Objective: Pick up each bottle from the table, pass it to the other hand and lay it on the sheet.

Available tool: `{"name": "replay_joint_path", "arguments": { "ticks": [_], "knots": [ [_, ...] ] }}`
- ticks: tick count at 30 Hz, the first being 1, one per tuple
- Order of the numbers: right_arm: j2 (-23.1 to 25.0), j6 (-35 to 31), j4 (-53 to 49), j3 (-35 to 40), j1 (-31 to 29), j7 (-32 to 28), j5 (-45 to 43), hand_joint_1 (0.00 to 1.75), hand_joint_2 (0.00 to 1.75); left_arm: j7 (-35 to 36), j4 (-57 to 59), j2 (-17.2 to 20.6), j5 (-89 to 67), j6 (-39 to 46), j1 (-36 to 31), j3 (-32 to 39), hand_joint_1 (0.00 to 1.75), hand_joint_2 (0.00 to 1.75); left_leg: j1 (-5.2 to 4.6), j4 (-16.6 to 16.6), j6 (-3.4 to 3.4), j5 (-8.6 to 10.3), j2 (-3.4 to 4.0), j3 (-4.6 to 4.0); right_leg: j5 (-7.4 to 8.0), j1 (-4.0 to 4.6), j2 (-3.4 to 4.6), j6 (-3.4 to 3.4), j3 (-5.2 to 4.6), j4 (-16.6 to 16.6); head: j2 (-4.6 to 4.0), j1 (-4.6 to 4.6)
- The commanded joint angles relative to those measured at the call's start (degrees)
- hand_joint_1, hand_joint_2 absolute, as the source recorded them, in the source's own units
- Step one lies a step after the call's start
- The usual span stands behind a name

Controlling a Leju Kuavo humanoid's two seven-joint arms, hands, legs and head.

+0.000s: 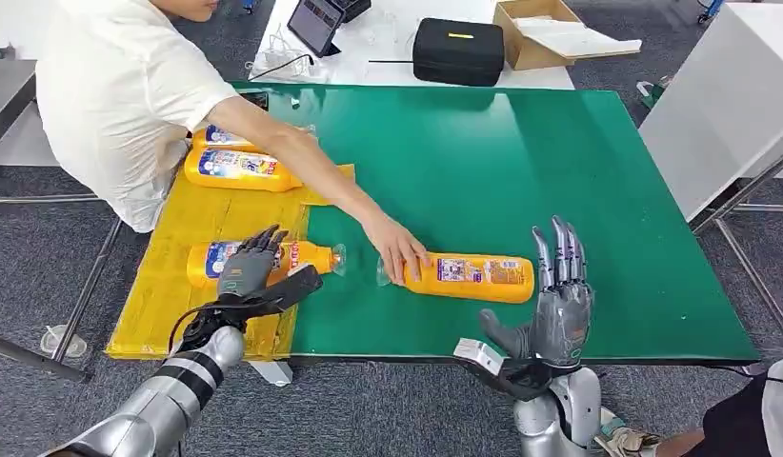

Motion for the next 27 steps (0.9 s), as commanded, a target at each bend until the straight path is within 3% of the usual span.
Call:
{"name": "replay_joint_path", "arguments": {
  "ticks": [1, 5, 7, 9, 11, 13, 17, 18, 19, 21, 23, 24, 27],
  "knots": [
    [-1.1, 0.02, 4.25, 1.65, -1.91, -0.05, -0.31, 0.0, 0.0, -0.19, -1.61, -0.82, 0.51, -4.38, -2.72, -1.51, 0.0, 1.75, 0.01, 0.06, 0.06, -0.06, -0.01, 0.13, -0.07, 0.05, -0.11, -0.11, 0.16, 0.05, 0.0, 0.0],
    [-0.93, 0.02, 3.98, 1.11, -1.29, -0.05, 0.42, 0.0, 0.0, -4.69, -5.07, -1.26, 1.66, 2.78, 0.4, -1.13, 0.0, 1.75, -0.01, -0.02, 0.04, -0.06, 0.1, 0.17, -0.03, 0.02, 0.03, -0.08, 0.16, -0.02, 0.0, 0.0],
    [0.01, 0.02, 3.61, -2.27, -1.07, -0.05, 7.59, 0.0, 0.0, -6.42, -12.67, -2.31, 2.59, 6.75, 3.53, -1.92, 0.0, 1.75, -0.03, -0.04, 0.05, -0.09, 0.04, 0.24, -0.09, 0.01, -0.04, -0.09, 0.24, -0.02, 0.0, -0.02],
    [-0.36, 0.02, 4.25, -3.09, -0.85, -0.05, 7.38, 0.0, 0.0, -8.5, -21.68, -2.99, 6.57, 5.49, 7.83, -2.06, 0.0, 1.75, -0.02, -0.02, 0.05, -0.04, -0.07, 0.11, -0.07, 0.01, -0.14, -0.05, 0.15, -0.02, 0.0, -0.02],
    [-0.36, 0.02, 4.25, -3.09, -0.85, -0.05, 7.38, 0.0, 0.0, -8.5, -21.68, -2.99, 6.57, 5.49, 7.83, -2.06, 0.0, 1.75, -0.03, -0.04, 0.06, -0.07, -0.06, 0.16, -0.09, -0.01, -0.13, -0.05, 0.18, -0.04, 0.0, -0.02],
    [-0.64, 0.02, 4.46, -5.42, -0.05, -0.05, 8.29, 0.0, 0.0, -8.66, -34.76, -1.83, 14.26, -1.22, 14.55, -3.86, 0.0, 1.75, -0.03, 0.0, 0.07, -0.13, -0.01, 0.25, -0.14, 0.01, -0.1, -0.08, 0.29, -0.02, 0.0, 0.0],
    [-1.73, 0.02, 6.43, -6.35, -0.16, -0.05, 8.0, 0.0, 0.0, -6.77, -39.37, -0.44, 15.07, -0.41, 17.06, -6.66, 0.0, 1.75, -0.04, -0.05, 0.05, -0.18, 0.12, 0.28, -0.13, 0.0, 0.03, -0.09, 0.28, -0.06, 0.0, -0.04],
    [-1.99, 0.02, 11.63, -7.26, -1.52, -0.05, 9.12, 0.0, 0.0, -7.23, -39.1, -0.04, 17.56, -1.34, 16.84, -7.26, 0.0, 1.75, -0.06, -0.03, 0.06, -0.29, 0.12, 0.46, -0.23, 0.0, -0.02, -0.16, 0.44, -0.03, 0.0, 0.02],
    [-3.02, 0.02, 18.16, -7.7, -3.55, 0.64, 11.65, 0.0, 0.0, -8.01, -38.84, 0.0, 19.89, -3.0, 16.84, -6.86, 0.0, 1.75, 0.01, -0.03, 0.02, -0.11, 0.02, 0.06, -0.06, 0.04, -0.04, -0.07, 0.1, -0.09, 0.0, 0.02],
    [-10.76, 0.8, 32.97, 0.21, -7.81, 12.33, 16.68, 0.0, 0.0, -8.27, -39.19, 0.23, 20.77, -3.61, 17.35, -6.39, 0.0, 1.75, 0.0, -0.07, 0.02, -0.12, 0.11, 0.13, -0.05, 0.04, 0.04, -0.1, 0.14, -0.11, 0.0, 0.0],
    [-15.28, 0.02, 38.13, 6.2, -10.84, 16.22, 11.26, 0.0, 0.0, -9.11, -40.06, 0.02, 22.85, -5.95, 18.36, -6.31, 0.0, 1.75, 0.08, -0.17, 0.05, -0.1, 0.41, 0.3, 0.13, 0.12, 0.35, -0.06, 0.29, -0.35, 0.0, -0.02],
    [-16.94, 0.3, 40.1, 8.08, -12.06, 18.3, 12.63, 0.0, 0.0, -9.12, -40.31, -0.43, 23.74, -6.84, 18.85, -6.42, 0.0, 1.75, 0.08, -0.13, 0.03, -0.11, 0.33, 0.19, 0.09, 0.12, 0.28, -0.06, 0.22, -0.28, 0.0, 0.0],
    [-18.35, 1.84, 43.06, 9.63, -14.55, 20.39, 11.66, 0.0, 0.0, -9.78, -40.98, -1.61, 28.66, -10.91, 20.25, -6.34, 0.0, 1.75, -0.03, -0.08, 0.09, -0.02, 0.13, 0.06, 0.05, -0.01, 0.08, -0.02, 0.09, -0.13, 0.0, 0.02]
  ]
}}
